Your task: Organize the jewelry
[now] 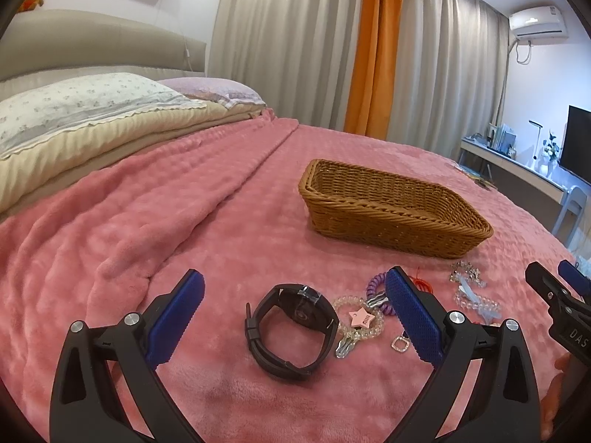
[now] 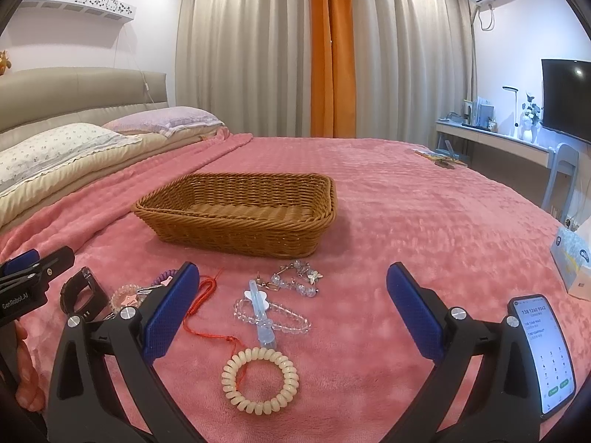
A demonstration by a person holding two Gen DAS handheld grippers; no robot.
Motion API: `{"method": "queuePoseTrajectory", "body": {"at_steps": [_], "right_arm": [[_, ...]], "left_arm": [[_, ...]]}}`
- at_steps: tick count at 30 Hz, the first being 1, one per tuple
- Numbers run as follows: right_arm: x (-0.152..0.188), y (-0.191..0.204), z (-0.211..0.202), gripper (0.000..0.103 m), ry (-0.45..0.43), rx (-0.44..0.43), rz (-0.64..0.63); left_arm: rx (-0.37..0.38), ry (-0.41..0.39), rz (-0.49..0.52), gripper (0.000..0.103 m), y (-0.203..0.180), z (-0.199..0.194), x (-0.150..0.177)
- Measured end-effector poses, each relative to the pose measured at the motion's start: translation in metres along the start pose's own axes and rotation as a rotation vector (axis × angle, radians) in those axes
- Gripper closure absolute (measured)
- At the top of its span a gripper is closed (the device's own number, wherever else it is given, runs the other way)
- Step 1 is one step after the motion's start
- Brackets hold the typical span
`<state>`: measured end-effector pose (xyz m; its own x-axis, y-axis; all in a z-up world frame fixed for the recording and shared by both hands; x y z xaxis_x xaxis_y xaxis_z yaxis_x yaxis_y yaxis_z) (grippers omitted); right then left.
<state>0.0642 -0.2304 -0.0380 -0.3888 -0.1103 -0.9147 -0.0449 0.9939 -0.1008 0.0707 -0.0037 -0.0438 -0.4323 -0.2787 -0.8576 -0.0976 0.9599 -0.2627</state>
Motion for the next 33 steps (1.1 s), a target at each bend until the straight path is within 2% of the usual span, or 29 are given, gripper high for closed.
{"method": "queuePoseTrajectory", "body": {"at_steps": [33], "right_arm": [[0.0022, 0.0009, 0.0008, 0.006, 0.006, 0.000, -0.008]], "left_arm": [[0.004, 0.027, -0.017, 0.008, 0.0019, 0.0029, 0.0028]]}}
Point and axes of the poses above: each gripper's, at about its wrist camera, not at the fingertips, and z roughly the way its jaws point, y to its left, x to its underside, the point moved 7 cm from there along z, roughly the way its jaws point, and after that the axes turned 9 degrees about -z, right-handed, at the moved point
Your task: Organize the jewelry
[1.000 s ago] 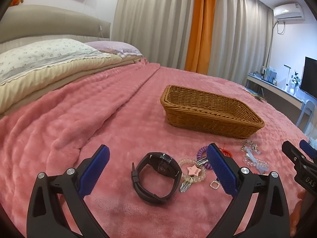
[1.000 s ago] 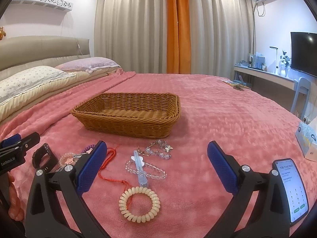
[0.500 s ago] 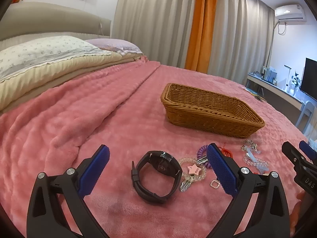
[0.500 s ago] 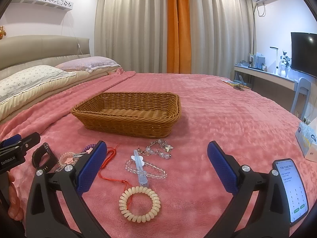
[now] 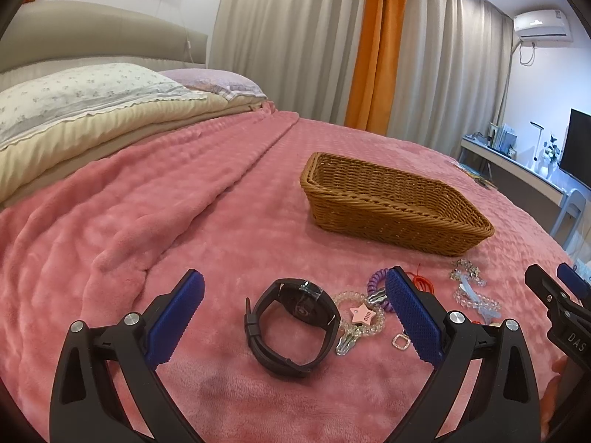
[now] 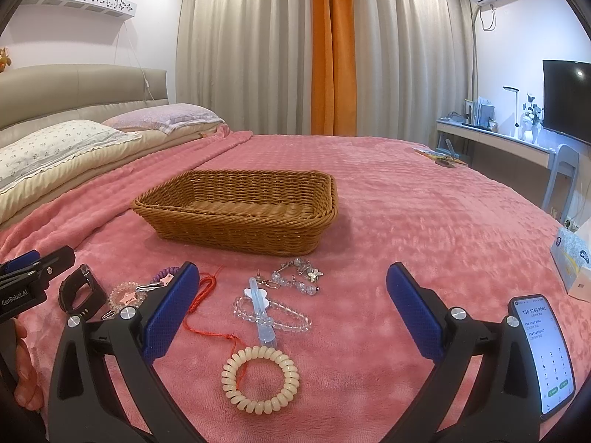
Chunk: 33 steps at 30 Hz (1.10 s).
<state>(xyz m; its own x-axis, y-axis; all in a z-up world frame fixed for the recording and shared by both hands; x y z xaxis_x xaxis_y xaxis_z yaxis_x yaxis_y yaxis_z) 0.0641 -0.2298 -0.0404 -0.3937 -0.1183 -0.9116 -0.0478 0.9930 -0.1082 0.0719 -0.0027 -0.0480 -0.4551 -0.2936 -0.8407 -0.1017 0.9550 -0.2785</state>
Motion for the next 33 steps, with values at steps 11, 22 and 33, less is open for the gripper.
{"method": "queuePoseTrajectory", "body": {"at_steps": [11, 22, 33], "right_arm": [[0.001, 0.000, 0.000, 0.006, 0.002, 0.000, 0.001], [0.001, -0.001, 0.000, 0.006, 0.004, 0.011, -0.001], [-0.005, -0.004, -0.005, 0.015, 0.063, 0.000, -0.038]], "left_arm": [[0.001, 0.000, 0.000, 0.008, 0.000, 0.000, 0.000], [0.049, 0.030, -0.022, 0.008, 0.003, 0.000, -0.004], [0.165, 0.155, -0.135, 0.015, 0.058, -0.016, -0.041]]}}
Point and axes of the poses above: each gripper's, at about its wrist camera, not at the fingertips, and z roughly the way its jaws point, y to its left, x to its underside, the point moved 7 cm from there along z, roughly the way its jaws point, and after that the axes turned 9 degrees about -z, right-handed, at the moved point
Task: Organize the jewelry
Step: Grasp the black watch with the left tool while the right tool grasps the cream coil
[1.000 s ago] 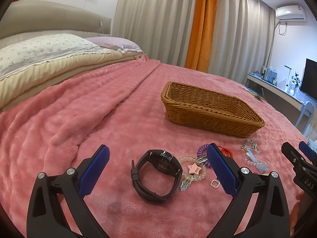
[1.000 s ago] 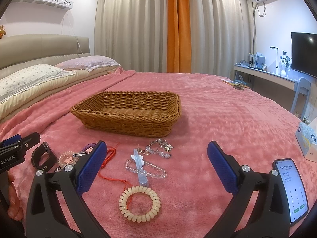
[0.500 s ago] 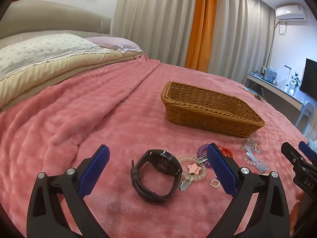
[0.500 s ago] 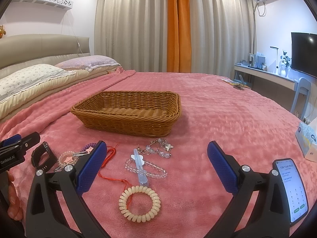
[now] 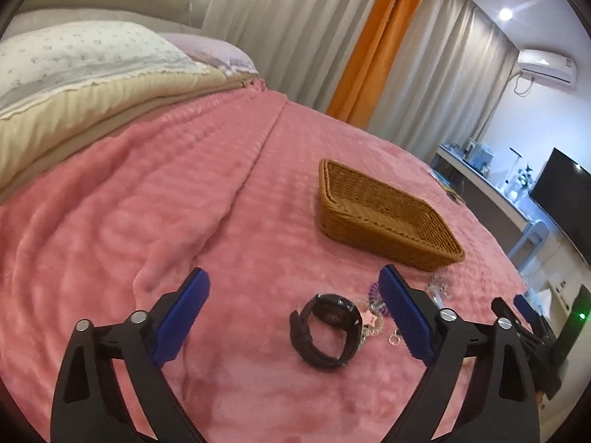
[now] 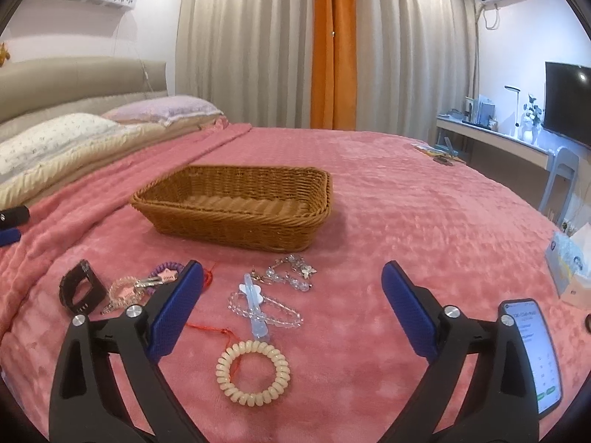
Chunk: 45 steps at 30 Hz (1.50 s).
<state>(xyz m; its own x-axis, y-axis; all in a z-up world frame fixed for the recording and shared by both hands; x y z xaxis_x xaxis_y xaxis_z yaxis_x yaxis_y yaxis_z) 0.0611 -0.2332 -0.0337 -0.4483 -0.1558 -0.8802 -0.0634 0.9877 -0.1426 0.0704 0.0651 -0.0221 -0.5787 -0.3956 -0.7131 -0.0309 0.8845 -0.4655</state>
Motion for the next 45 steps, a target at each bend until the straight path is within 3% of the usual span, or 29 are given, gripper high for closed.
{"method": "queuePoseTrajectory", "body": {"at_steps": [6, 8, 9, 11, 20, 30, 33, 37, 45], "right_arm": [[0.003, -0.018, 0.004, 0.029, 0.098, -0.067, 0.038], [0.011, -0.024, 0.008, 0.039, 0.156, -0.091, 0.044], [0.015, -0.024, 0.009, 0.041, 0.180, -0.110, 0.046], [0.026, -0.019, 0.013, 0.050, 0.227, -0.147, 0.041], [0.061, 0.011, 0.038, 0.077, 0.365, -0.161, -0.049], [0.064, 0.024, 0.040, 0.077, 0.380, -0.145, -0.122], [0.063, 0.030, 0.038, 0.089, 0.366, -0.162, -0.148], [0.060, 0.035, 0.032, 0.092, 0.328, -0.146, -0.185], [0.035, 0.028, 0.008, 0.093, 0.241, -0.193, -0.124]], "left_arm": [[-0.021, 0.097, 0.054, 0.024, -0.010, 0.021, 0.016], [-0.049, 0.120, 0.071, 0.027, -0.012, 0.030, 0.023], [-0.062, 0.139, 0.082, 0.030, -0.011, 0.036, 0.028], [-0.080, 0.176, 0.093, 0.050, -0.011, 0.045, 0.035], [-0.131, 0.250, 0.117, 0.070, -0.004, 0.065, 0.051], [-0.164, 0.272, 0.120, 0.075, -0.002, 0.073, 0.056], [-0.176, 0.260, 0.128, 0.081, -0.003, 0.076, 0.056], [-0.193, 0.225, 0.171, 0.092, -0.007, 0.076, 0.058], [-0.073, 0.146, 0.169, 0.092, -0.028, 0.047, 0.047]]}}
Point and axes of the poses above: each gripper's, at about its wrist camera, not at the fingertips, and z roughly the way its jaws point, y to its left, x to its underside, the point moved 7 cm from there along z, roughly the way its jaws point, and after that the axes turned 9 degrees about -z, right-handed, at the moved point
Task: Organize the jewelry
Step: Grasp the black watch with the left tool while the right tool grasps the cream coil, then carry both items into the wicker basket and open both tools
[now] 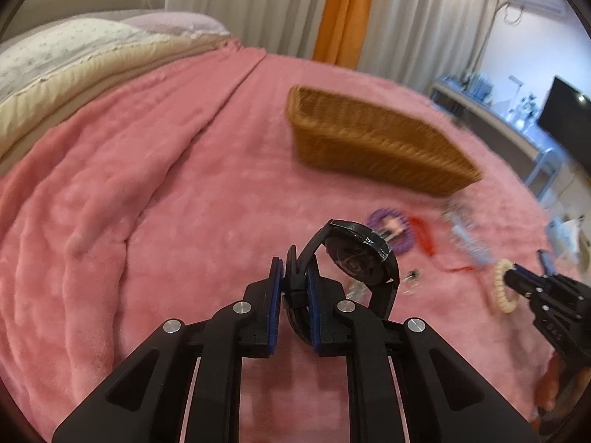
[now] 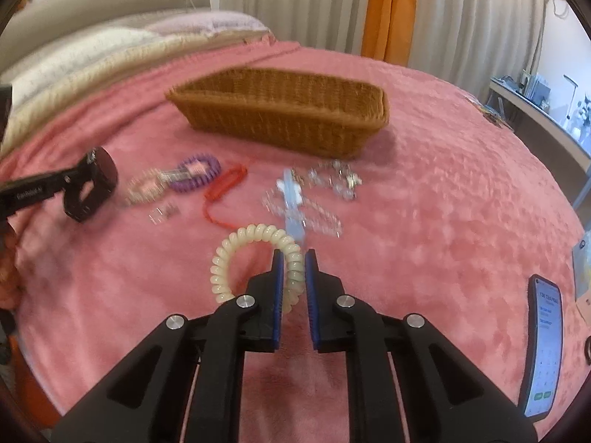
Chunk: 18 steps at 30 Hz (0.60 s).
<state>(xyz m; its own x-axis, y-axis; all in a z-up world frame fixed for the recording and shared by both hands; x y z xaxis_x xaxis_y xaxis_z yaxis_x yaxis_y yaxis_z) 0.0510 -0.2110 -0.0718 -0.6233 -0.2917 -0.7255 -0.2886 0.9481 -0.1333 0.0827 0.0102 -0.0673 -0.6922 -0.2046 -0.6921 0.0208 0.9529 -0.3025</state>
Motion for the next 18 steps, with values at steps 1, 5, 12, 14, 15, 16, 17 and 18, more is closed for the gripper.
{"method": "queuePoseTrajectory", "body": {"at_steps": [1, 5, 12, 14, 15, 16, 17, 18], "right_arm": [[-0.006, 0.000, -0.005, 0.093, -0.017, 0.004, 0.000], [-0.047, -0.007, -0.024, 0.093, -0.099, 0.019, -0.006], [-0.117, -0.034, -0.007, 0.093, -0.158, 0.042, 0.013], [-0.139, -0.045, 0.012, 0.093, -0.154, 0.039, 0.033], [-0.144, -0.048, 0.019, 0.093, -0.148, 0.038, 0.042], [-0.154, -0.053, 0.032, 0.093, -0.136, 0.034, 0.056], [-0.159, -0.056, 0.041, 0.093, -0.130, 0.030, 0.063], [-0.165, -0.060, 0.050, 0.093, -0.121, 0.026, 0.070]], "left_arm": [[0.008, -0.008, 0.000, 0.092, -0.004, -0.004, -0.004], [0.049, -0.043, 0.014, 0.092, -0.023, -0.015, -0.029], [0.078, -0.094, 0.059, 0.092, -0.063, -0.004, -0.086], [0.080, -0.097, 0.069, 0.092, -0.075, 0.011, -0.105], [0.082, -0.096, 0.070, 0.092, -0.079, 0.016, -0.110], [0.087, -0.089, 0.069, 0.092, -0.084, 0.026, -0.119], [0.090, -0.083, 0.069, 0.092, -0.087, 0.033, -0.125], [0.091, -0.078, 0.072, 0.092, -0.090, 0.041, -0.131]]}}
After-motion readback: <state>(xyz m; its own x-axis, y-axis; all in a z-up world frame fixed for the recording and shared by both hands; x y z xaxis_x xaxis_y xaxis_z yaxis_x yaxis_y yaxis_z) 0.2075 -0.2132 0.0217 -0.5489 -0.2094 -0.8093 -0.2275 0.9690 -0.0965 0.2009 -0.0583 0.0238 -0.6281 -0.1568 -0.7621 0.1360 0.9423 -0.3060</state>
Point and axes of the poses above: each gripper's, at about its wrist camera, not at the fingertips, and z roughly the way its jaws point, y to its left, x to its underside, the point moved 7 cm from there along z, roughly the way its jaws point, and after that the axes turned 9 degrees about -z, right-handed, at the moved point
